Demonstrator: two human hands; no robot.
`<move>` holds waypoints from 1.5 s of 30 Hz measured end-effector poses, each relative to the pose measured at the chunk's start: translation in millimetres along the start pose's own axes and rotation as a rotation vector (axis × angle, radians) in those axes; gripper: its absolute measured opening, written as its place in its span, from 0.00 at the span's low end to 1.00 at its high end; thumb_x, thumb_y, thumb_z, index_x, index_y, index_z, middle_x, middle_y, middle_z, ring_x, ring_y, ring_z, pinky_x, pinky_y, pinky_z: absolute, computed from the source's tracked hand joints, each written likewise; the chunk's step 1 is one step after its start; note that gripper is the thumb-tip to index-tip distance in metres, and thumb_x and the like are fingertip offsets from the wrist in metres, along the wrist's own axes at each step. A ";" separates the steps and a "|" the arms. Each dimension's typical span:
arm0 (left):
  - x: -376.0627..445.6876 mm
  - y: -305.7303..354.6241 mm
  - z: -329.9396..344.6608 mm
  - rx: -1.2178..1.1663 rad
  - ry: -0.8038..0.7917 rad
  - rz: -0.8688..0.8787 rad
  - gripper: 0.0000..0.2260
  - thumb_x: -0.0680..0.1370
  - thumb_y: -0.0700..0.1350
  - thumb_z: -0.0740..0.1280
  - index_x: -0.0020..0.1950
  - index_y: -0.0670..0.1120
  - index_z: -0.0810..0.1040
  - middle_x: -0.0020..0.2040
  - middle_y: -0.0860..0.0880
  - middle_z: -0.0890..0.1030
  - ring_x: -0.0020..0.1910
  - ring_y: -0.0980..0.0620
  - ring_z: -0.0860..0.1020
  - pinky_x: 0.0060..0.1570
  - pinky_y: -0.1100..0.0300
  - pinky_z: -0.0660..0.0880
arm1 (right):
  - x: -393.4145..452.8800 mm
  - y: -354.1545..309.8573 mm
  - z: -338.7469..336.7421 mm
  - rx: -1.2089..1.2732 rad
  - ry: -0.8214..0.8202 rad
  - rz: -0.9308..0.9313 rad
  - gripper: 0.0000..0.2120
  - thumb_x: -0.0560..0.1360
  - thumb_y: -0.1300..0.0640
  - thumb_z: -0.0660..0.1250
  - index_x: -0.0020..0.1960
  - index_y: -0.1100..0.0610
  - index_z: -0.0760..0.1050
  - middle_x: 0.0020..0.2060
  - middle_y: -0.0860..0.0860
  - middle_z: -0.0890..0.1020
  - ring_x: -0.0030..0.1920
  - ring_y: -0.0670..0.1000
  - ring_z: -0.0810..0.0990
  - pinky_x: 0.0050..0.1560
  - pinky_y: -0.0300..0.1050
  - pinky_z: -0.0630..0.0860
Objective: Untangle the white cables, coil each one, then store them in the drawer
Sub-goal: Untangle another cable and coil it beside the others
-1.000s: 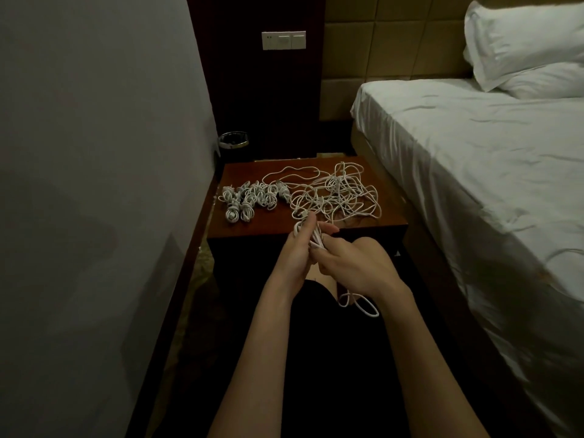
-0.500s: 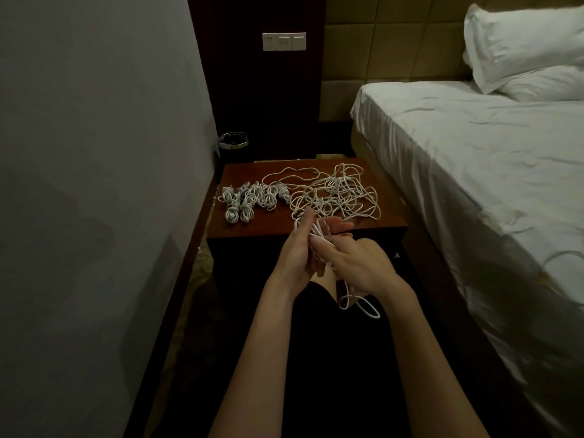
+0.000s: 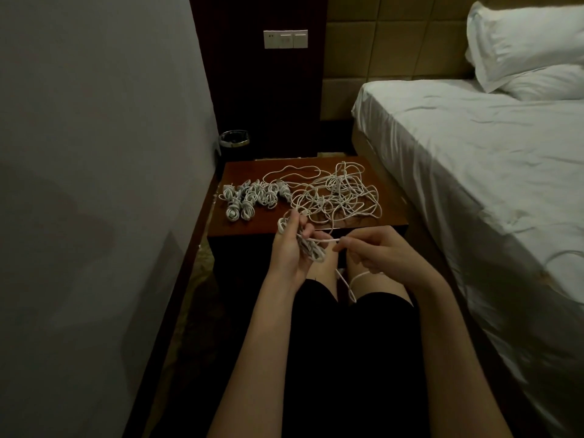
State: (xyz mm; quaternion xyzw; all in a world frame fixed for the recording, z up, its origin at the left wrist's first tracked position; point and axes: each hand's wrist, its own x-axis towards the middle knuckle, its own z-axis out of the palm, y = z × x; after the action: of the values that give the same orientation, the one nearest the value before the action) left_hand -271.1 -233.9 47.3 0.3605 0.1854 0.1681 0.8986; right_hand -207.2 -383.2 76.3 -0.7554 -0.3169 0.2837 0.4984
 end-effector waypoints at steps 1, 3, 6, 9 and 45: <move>0.4 0.1 1.0 -0.031 -0.001 -0.003 0.17 0.84 0.51 0.53 0.38 0.46 0.67 0.23 0.54 0.67 0.22 0.56 0.72 0.27 0.64 0.73 | -0.2 0.3 -0.1 0.007 -0.020 -0.016 0.11 0.78 0.54 0.63 0.47 0.56 0.83 0.28 0.49 0.72 0.25 0.42 0.66 0.26 0.33 0.63; 1.3 2.0 2.2 -0.122 -0.013 -0.005 0.18 0.84 0.51 0.53 0.36 0.46 0.66 0.22 0.54 0.65 0.21 0.58 0.66 0.24 0.67 0.69 | -0.2 -0.4 1.0 0.002 -0.073 -0.015 0.10 0.77 0.53 0.65 0.47 0.55 0.83 0.26 0.47 0.70 0.25 0.43 0.65 0.26 0.33 0.63; 2.9 3.3 -0.1 -0.190 -0.037 -0.014 0.19 0.84 0.53 0.53 0.36 0.47 0.65 0.22 0.54 0.63 0.18 0.60 0.63 0.19 0.69 0.64 | 0.1 -0.8 1.2 -0.027 -0.161 0.002 0.14 0.69 0.44 0.67 0.46 0.52 0.85 0.26 0.49 0.69 0.26 0.44 0.65 0.27 0.34 0.64; 2.1 1.0 -1.4 -0.136 -0.053 -0.011 0.19 0.84 0.54 0.52 0.35 0.47 0.64 0.21 0.54 0.61 0.17 0.60 0.59 0.17 0.69 0.60 | 2.2 0.7 4.4 -0.187 -0.201 -0.006 0.21 0.64 0.34 0.67 0.46 0.47 0.85 0.29 0.51 0.75 0.30 0.48 0.70 0.36 0.42 0.69; -3.1 -2.9 6.6 0.359 -0.246 0.027 0.19 0.82 0.53 0.56 0.49 0.42 0.82 0.47 0.48 0.84 0.47 0.53 0.82 0.44 0.62 0.77 | 9.4 -18.9 38.8 -0.077 0.041 -0.114 0.10 0.82 0.56 0.58 0.50 0.55 0.78 0.44 0.55 0.80 0.38 0.43 0.79 0.39 0.30 0.72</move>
State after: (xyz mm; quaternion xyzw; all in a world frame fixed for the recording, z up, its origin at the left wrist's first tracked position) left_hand -270.3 -241.1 50.4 0.5350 0.0967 0.0993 0.8334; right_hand -233.8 -348.1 79.6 -0.7606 -0.3598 0.2270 0.4905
